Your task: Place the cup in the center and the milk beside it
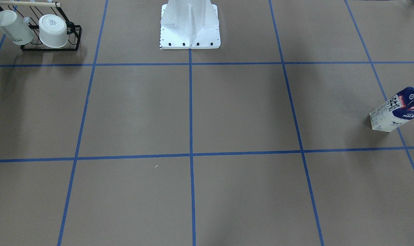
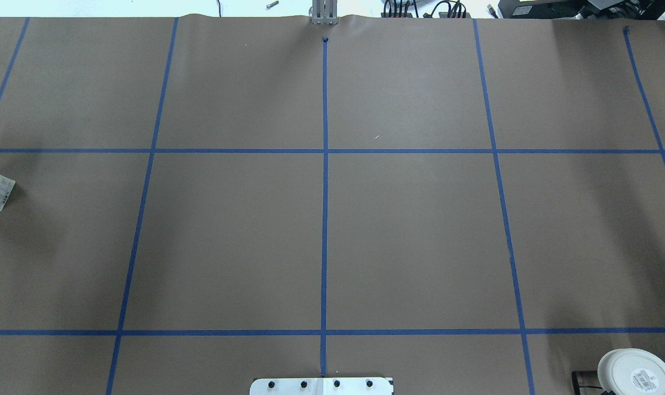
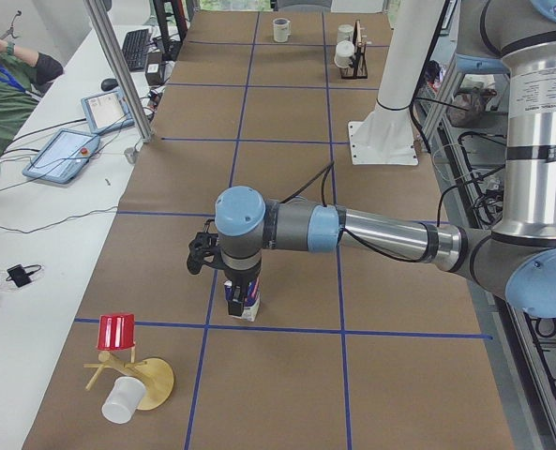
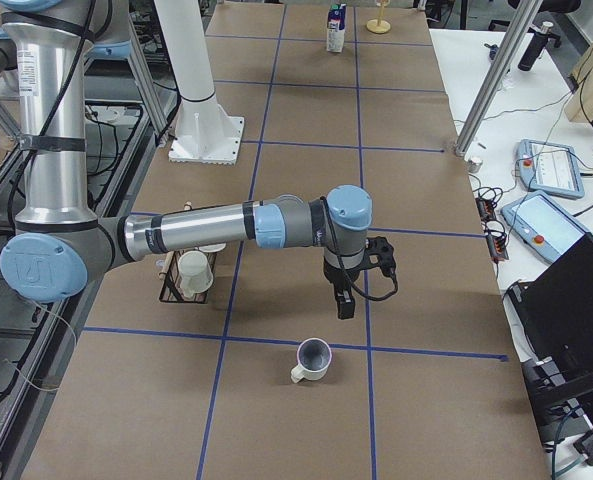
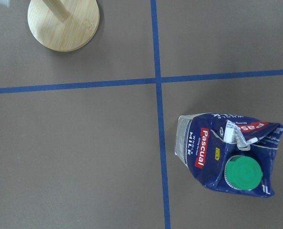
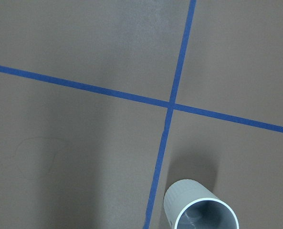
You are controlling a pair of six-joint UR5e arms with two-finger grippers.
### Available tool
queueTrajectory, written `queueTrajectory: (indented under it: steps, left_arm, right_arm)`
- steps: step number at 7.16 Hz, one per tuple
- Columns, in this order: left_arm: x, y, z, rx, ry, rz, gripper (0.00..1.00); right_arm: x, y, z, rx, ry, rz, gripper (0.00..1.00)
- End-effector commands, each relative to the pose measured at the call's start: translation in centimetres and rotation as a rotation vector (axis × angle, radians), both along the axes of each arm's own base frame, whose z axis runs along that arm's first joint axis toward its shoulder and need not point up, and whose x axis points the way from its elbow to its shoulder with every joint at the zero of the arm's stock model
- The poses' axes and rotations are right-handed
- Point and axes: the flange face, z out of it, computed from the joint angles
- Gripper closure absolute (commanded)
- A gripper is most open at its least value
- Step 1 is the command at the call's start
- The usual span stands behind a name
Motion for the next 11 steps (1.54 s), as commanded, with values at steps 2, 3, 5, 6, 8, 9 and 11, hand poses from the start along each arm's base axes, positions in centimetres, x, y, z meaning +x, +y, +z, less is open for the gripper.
queueTrajectory:
  steps: [2,3,5,6,8,9,11]
  left_arm:
    - [-0.4,-2.2,-3.2,0.301,-0.027,-0.010,0.02]
    - [-0.4,-3.4,-3.0,0.302,-0.026,-0.036,0.02]
    - [-0.4,-2.9,-2.8,0.280,-0.005,-0.087,0.02]
    - [-0.5,-2.8,-3.1,0.288,-0.005,-0.089,0.02]
    - [-0.5,-2.7,-3.9,0.305,-0.006,-0.089,0.02]
    - [-0.5,-2.7,-4.0,0.306,-0.006,-0.089,0.02]
    - [-0.5,-2.6,-4.3,0.312,-0.006,-0.089,0.02]
  right_arm:
    - [0.3,-1.7,-2.1,0.044,0.001,0.010,0.00]
    - [0.6,-2.0,-2.4,0.065,-0.002,0.018,0.00]
    - [0.7,1.1,2.9,0.173,-0.013,0.011,0.00]
    - [0.1,2.6,6.2,0.151,-0.043,0.060,0.00]
    - [-4.9,4.3,8.9,0.082,-0.072,0.080,0.00]
    - [-5.7,5.7,9.9,0.080,-0.069,0.065,0.00]
    - [-6.1,6.3,12.4,0.064,0.019,0.058,0.37]
